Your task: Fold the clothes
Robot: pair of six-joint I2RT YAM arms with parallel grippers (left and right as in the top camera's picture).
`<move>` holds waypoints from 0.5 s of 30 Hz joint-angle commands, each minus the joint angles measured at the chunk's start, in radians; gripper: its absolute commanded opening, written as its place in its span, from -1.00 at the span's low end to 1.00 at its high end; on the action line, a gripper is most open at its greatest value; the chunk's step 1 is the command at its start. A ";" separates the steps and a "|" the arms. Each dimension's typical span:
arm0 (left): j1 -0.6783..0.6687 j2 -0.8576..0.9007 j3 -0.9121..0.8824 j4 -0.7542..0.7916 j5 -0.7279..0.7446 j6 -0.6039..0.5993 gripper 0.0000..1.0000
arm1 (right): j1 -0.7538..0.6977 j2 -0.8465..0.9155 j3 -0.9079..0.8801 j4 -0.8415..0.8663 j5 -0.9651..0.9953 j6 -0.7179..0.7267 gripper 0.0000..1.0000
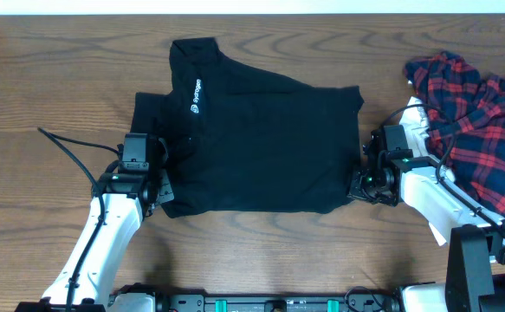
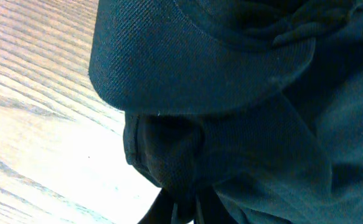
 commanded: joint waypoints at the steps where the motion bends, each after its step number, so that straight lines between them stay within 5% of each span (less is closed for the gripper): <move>1: 0.004 -0.005 -0.002 -0.001 -0.029 -0.005 -0.86 | 0.003 0.032 -0.032 -0.008 -0.023 -0.004 -0.97; 15: 0.003 -0.054 0.051 -0.031 0.043 -0.005 -0.88 | -0.072 -0.103 -0.031 -0.008 -0.021 0.071 -0.98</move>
